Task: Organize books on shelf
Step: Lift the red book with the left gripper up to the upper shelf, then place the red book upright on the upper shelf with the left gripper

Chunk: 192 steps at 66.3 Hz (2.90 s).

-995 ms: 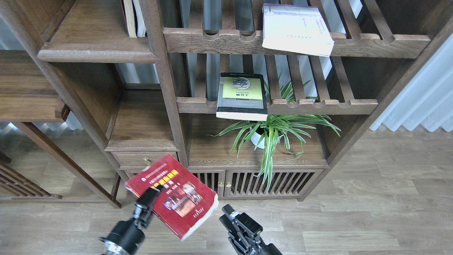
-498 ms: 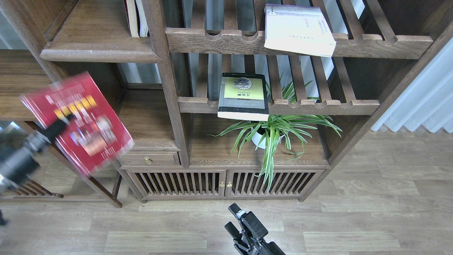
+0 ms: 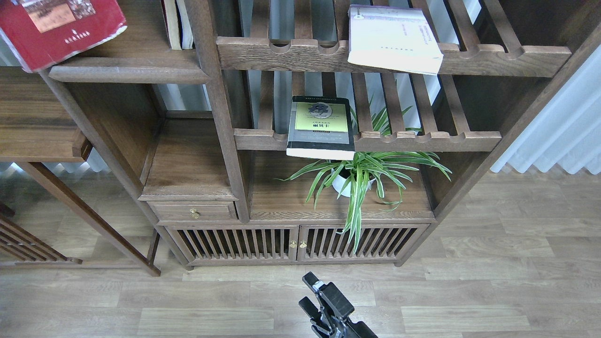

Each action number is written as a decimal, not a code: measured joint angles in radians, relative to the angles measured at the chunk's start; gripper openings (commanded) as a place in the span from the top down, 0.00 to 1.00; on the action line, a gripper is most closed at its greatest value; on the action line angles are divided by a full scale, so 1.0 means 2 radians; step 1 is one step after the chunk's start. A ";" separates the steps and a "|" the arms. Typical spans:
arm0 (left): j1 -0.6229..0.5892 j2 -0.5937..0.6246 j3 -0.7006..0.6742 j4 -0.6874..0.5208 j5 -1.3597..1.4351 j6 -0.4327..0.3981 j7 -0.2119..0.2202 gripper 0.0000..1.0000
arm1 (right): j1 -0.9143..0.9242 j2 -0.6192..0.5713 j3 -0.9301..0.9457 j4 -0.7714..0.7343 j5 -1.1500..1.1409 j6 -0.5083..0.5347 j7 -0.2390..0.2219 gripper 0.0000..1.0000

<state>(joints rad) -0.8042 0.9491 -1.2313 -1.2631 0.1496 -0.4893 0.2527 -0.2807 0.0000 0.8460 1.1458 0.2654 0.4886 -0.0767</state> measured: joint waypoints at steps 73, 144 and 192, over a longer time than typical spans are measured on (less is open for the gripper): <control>-0.163 -0.159 0.020 0.185 0.227 0.000 -0.082 0.91 | 0.062 0.000 0.018 0.002 0.010 0.000 0.008 0.00; -0.277 -0.290 0.160 0.430 0.230 0.000 -0.228 0.91 | 0.159 0.000 0.024 0.004 0.054 0.000 0.025 0.00; -0.294 -0.307 0.169 0.445 0.253 0.003 -0.149 0.17 | 0.152 0.000 0.035 0.020 0.055 0.000 0.025 0.00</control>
<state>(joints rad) -1.3925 0.3345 -0.8938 -0.3724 0.6549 -0.4834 -0.0448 0.0231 0.0000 0.9155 1.1853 0.3760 0.4886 -0.0259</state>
